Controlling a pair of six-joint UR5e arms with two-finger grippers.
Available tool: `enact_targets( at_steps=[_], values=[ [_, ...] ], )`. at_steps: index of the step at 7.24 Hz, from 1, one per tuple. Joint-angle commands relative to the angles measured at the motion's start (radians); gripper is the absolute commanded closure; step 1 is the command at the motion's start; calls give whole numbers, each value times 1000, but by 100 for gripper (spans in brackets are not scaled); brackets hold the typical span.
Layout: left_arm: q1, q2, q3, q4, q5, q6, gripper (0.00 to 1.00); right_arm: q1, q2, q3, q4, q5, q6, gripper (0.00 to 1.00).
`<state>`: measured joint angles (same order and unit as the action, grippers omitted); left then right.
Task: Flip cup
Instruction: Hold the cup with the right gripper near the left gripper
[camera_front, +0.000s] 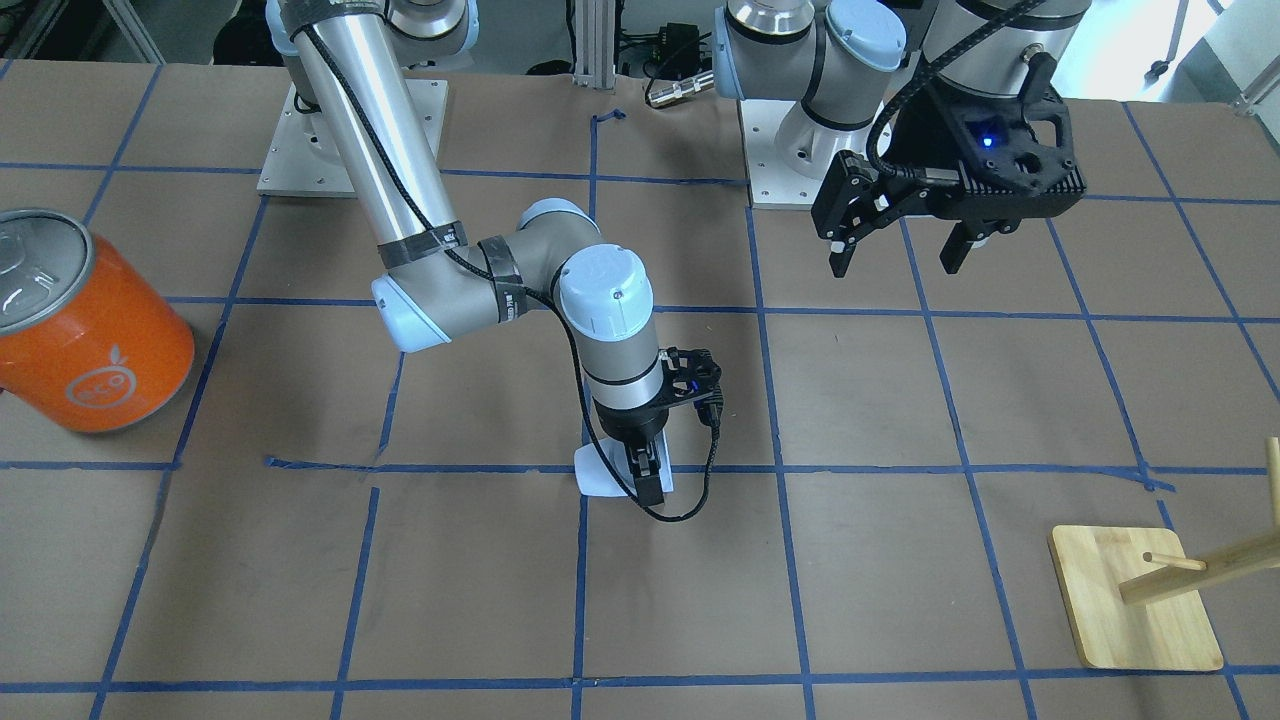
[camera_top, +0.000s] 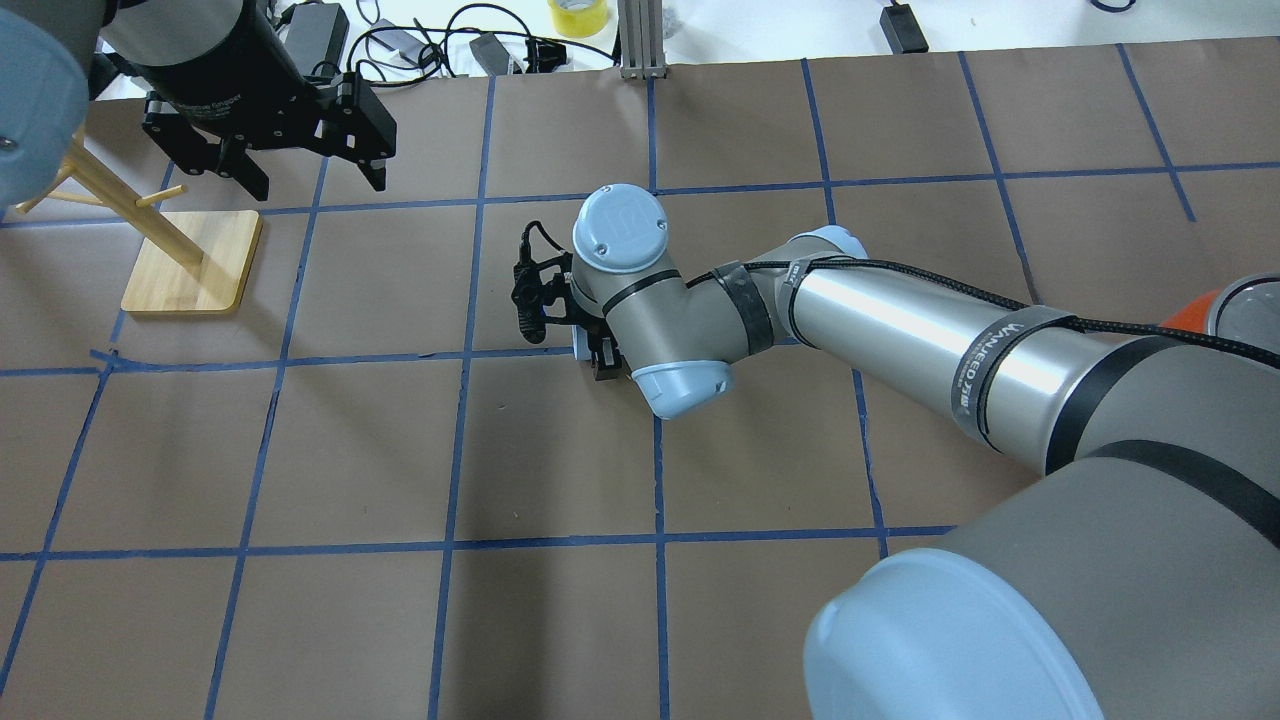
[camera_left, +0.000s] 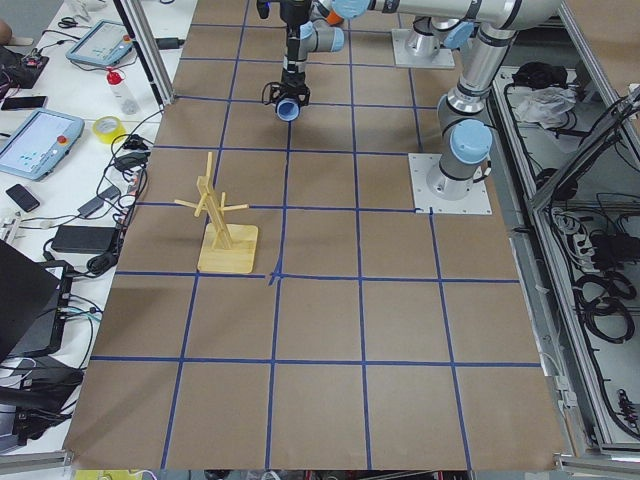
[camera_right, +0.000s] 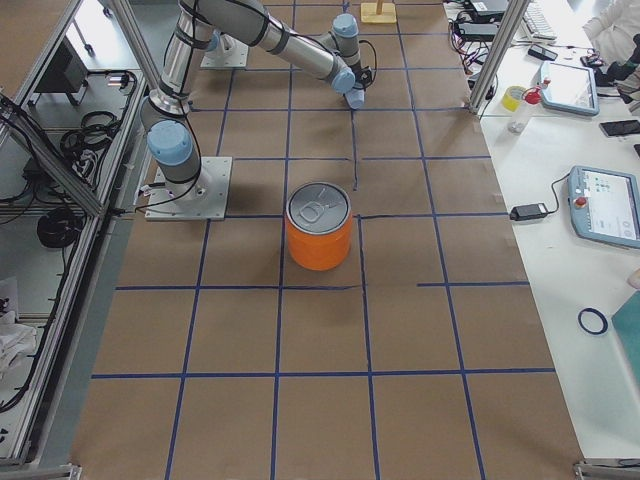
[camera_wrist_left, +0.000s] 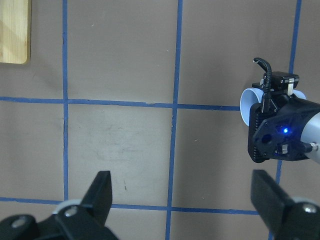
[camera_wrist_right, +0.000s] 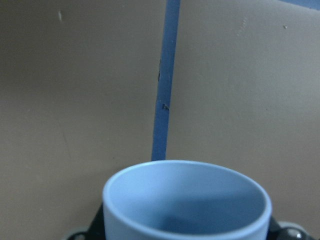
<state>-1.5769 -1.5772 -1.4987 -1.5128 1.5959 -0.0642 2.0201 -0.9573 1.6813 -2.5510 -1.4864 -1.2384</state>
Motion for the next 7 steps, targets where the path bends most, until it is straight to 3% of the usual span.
enact_targets(
  at_steps=[1,3,7],
  values=[
    [2,2,0,-1,-1,3,0,0,0,0,6,-3,16,27],
    [0,2,0,-1,-1,0,0,0,0,0,9,-3,20,21],
    [0,-3,0,0,-1,-6,0,0,-3,-2,11,-3,36,20]
  ],
)
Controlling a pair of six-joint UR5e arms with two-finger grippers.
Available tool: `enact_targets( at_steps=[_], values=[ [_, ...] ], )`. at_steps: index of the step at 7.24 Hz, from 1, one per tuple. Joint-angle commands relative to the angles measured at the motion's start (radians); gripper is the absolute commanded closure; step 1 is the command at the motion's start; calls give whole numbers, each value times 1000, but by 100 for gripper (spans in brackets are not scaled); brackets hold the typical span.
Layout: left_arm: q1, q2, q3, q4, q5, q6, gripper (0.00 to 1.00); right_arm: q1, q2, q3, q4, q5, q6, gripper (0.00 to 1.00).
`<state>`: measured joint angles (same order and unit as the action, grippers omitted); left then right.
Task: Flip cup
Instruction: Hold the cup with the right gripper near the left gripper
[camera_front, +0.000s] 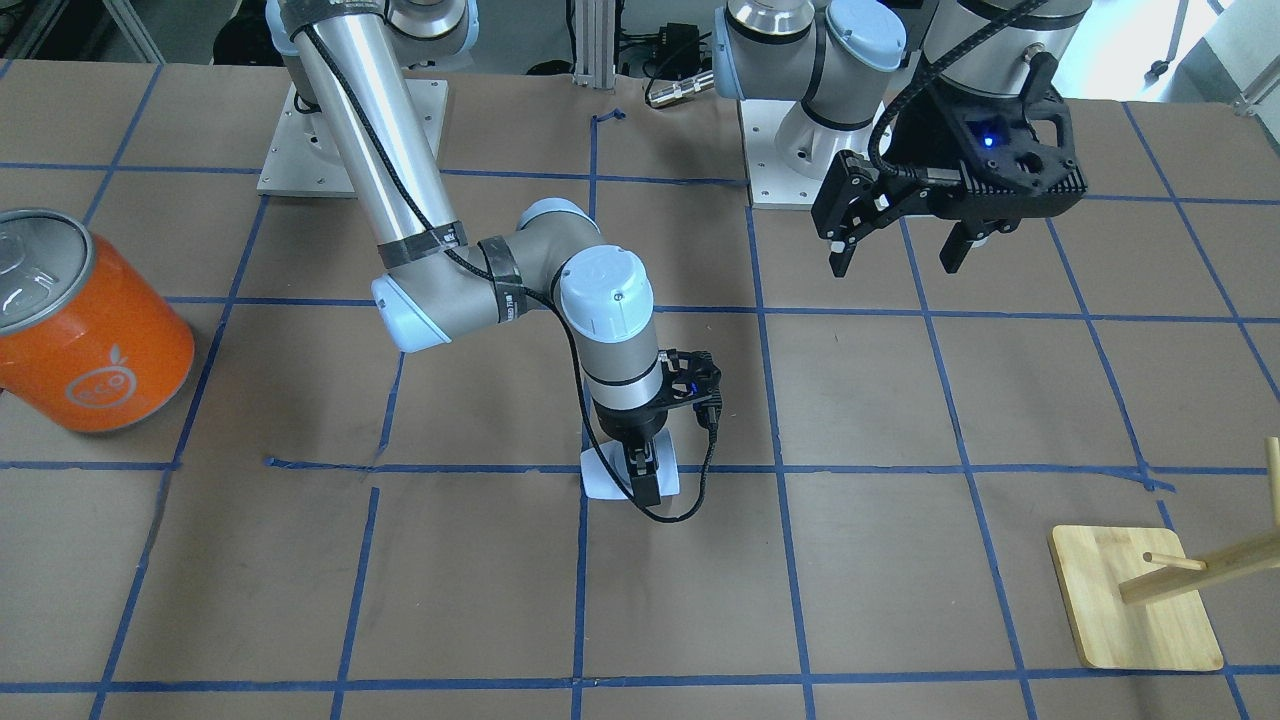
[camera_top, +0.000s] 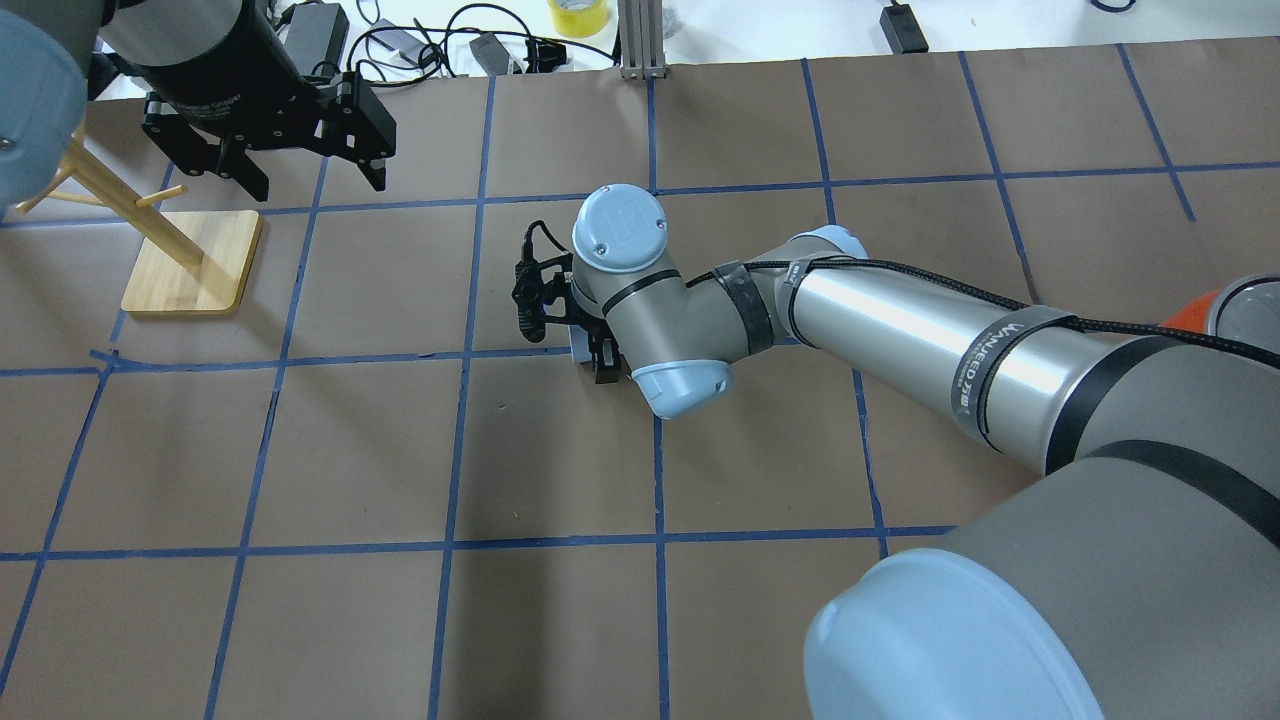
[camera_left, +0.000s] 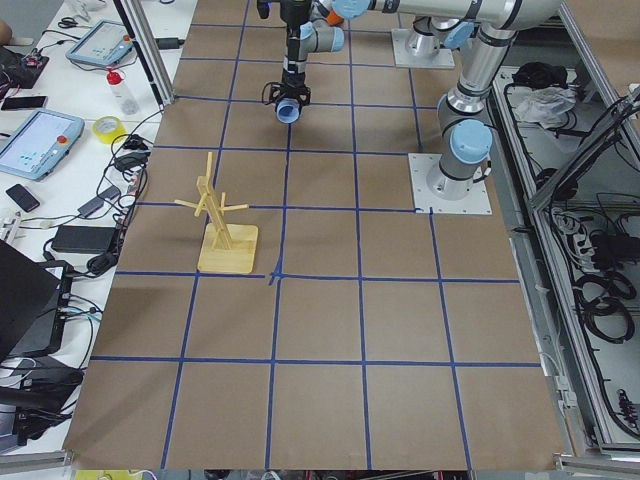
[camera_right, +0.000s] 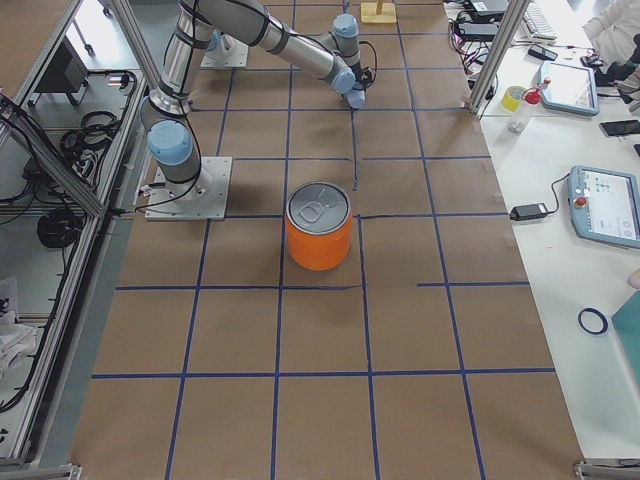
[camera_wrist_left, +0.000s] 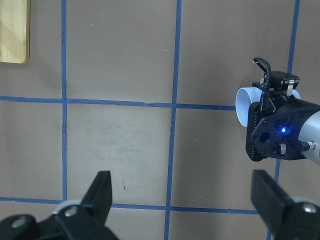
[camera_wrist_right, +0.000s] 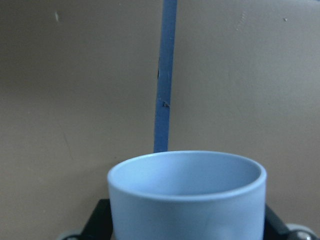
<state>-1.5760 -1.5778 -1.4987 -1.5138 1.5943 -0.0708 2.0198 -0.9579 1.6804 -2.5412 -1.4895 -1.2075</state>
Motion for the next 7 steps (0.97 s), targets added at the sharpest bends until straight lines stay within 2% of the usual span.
enact_targets(
  at_steps=[1,3,6,7],
  values=[
    [-1,-2,0,0,1,9,0,2,-7,-7,2,8,17,20],
    [-4,1,-2,-2,6,9,0,2,-39,-14,39,38,26,20],
    [10,-23,-14,3,-2,14,0,-50,-171,-18,250,40,25,21],
    [20,-39,-14,13,-75,13,0,-77,-209,-18,300,52,25,22]
  ],
)
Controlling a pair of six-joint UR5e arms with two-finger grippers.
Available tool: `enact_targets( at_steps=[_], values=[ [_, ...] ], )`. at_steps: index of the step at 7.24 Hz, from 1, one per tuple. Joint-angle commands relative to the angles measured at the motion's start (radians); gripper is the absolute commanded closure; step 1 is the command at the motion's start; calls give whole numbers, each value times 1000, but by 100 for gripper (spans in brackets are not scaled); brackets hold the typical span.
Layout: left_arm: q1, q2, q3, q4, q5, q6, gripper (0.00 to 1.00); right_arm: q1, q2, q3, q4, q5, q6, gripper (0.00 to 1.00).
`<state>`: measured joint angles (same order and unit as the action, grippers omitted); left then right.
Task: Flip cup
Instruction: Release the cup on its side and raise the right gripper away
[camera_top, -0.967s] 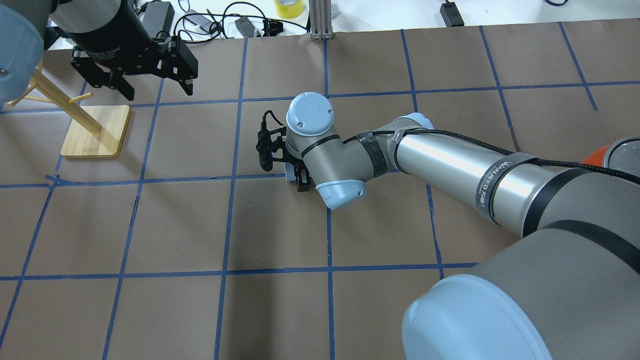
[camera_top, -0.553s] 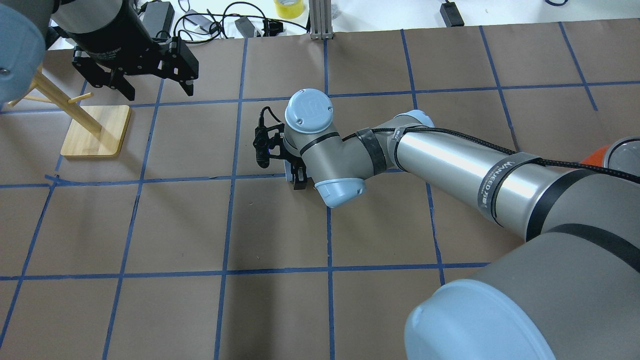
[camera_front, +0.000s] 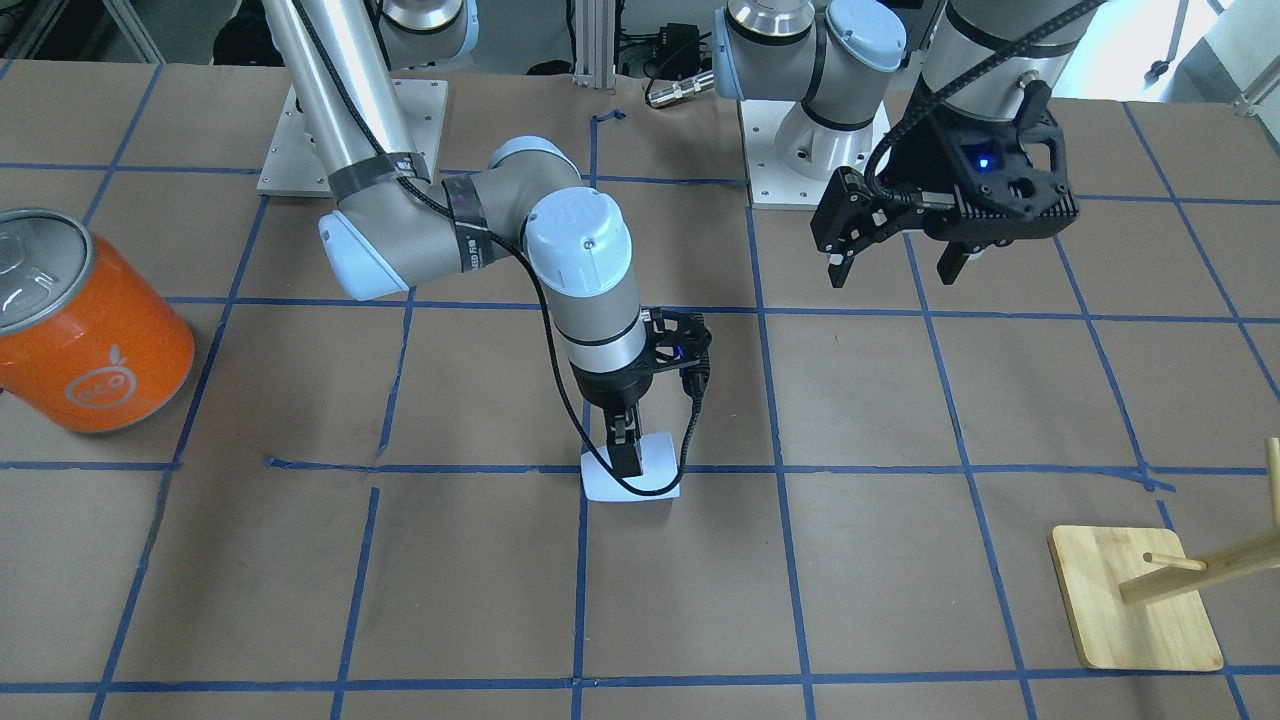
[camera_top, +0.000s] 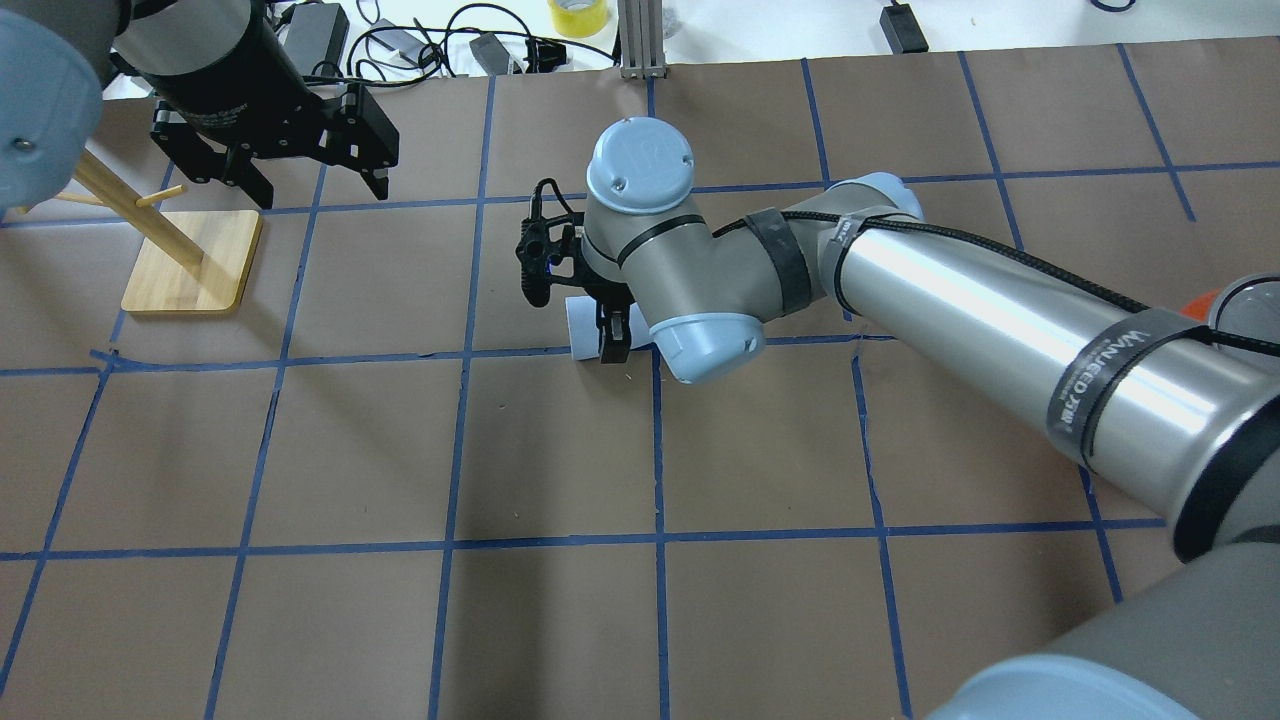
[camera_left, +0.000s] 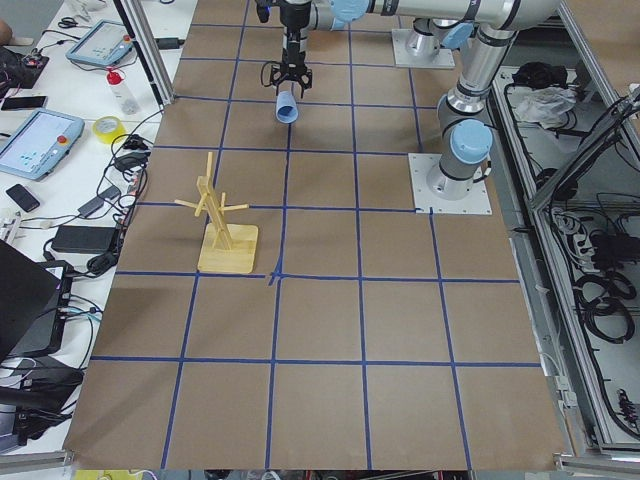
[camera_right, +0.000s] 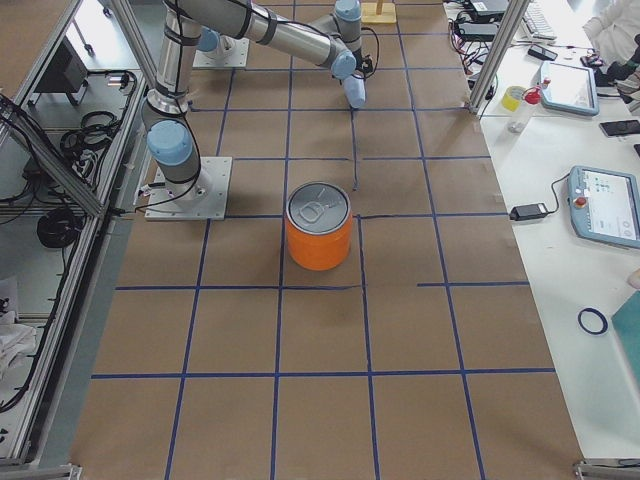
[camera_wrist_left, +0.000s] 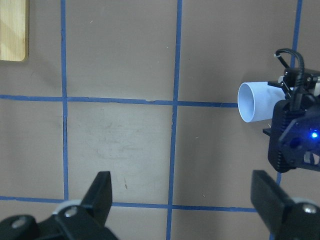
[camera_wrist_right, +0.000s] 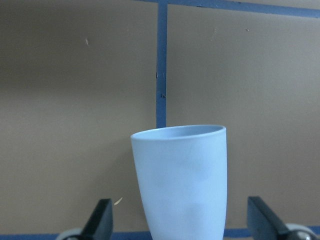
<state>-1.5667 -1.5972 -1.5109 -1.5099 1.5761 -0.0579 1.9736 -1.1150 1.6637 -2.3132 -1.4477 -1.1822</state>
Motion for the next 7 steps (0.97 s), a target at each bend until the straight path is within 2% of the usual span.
enact_targets(
  at_steps=[1,2,4,5,6,7],
  values=[
    [40,-50,0,11,-147,0,0,-63,-99,-1,145,27,1,22],
    [54,-96,-3,37,-209,1,0,-111,-165,-1,231,33,3,22],
    [53,-165,-53,60,-234,60,0,-214,-316,1,390,64,108,22],
    [57,-187,-98,63,-349,62,0,-244,-357,1,425,63,134,17],
    [59,-220,-136,129,-413,67,0,-248,-397,4,486,47,163,12],
    [59,-260,-175,202,-421,64,0,-262,-448,4,562,43,256,6]
  ],
)
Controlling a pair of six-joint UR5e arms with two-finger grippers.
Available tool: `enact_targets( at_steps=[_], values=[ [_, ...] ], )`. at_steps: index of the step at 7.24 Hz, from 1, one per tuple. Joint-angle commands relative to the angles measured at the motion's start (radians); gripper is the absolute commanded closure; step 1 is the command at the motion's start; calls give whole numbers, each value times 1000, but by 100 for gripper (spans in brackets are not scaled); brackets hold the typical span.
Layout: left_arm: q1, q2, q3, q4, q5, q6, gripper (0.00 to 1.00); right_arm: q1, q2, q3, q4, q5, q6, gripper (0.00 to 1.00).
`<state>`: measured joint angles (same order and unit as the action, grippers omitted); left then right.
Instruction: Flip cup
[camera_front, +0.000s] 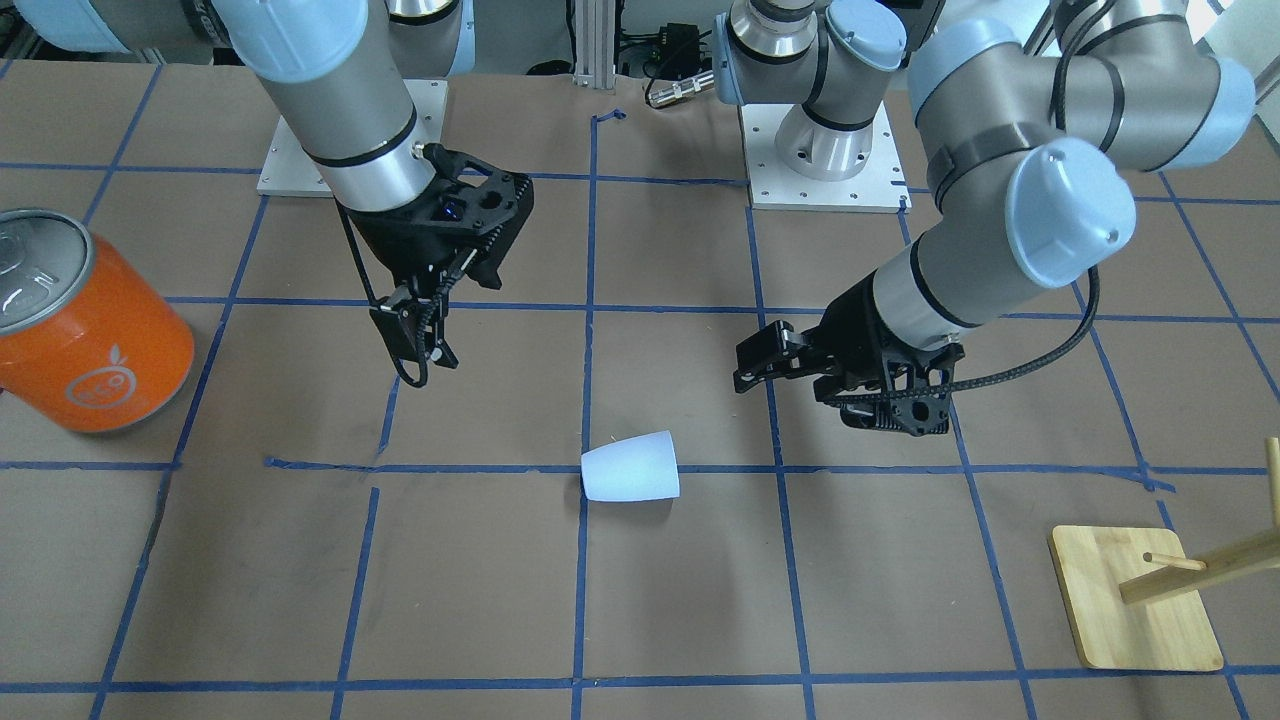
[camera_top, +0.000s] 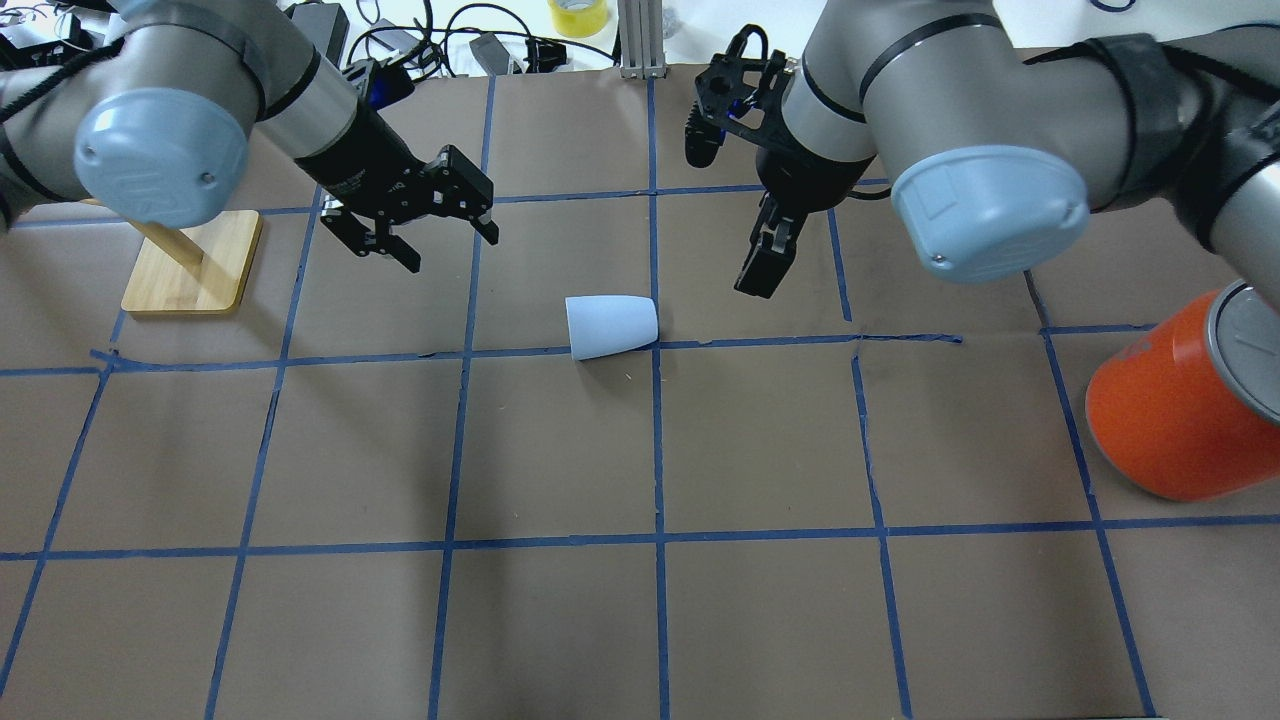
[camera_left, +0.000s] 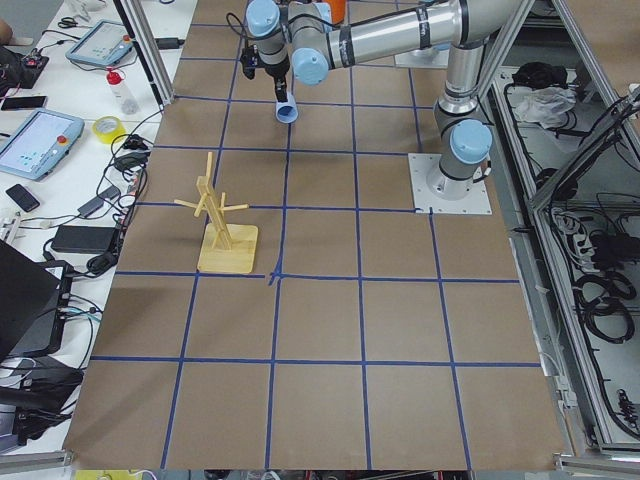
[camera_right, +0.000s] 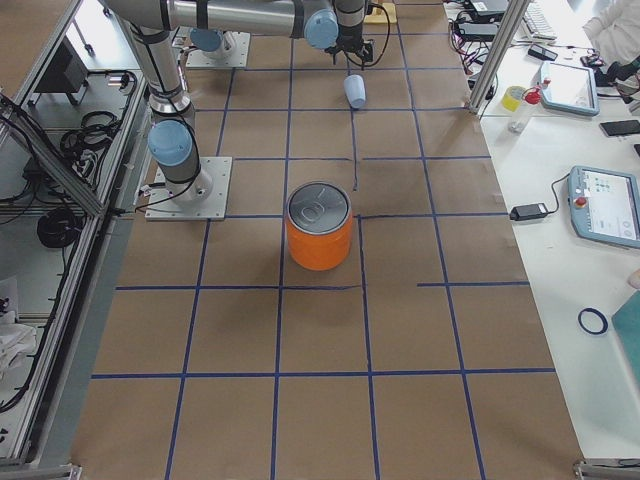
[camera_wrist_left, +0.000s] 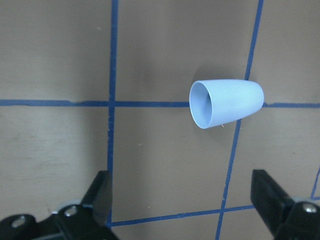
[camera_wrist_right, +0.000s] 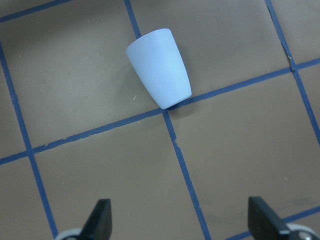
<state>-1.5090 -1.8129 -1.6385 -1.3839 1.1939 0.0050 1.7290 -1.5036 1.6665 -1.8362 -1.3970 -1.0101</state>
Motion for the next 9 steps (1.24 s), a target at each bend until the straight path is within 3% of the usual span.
enact_targets(
  at_steps=[1,3,4,5,7,9],
  values=[
    [1,-87,-93,163,-110,21,0,-47,-117,-4,136,-11,185,0],
    [1,-178,-132,307,-183,49,0,-113,-167,-5,213,-60,217,0],
    [0,-228,-133,318,-256,78,0,-123,-179,-17,234,-88,314,0],
    [-2,-259,-132,336,-264,78,0,-117,-175,-57,294,-133,415,0],
    [-39,-260,-130,355,-332,41,2,-117,-92,-202,372,-151,531,0],
    [-51,-264,-127,355,-327,0,7,-96,-3,-324,451,-133,728,0]
  ],
)
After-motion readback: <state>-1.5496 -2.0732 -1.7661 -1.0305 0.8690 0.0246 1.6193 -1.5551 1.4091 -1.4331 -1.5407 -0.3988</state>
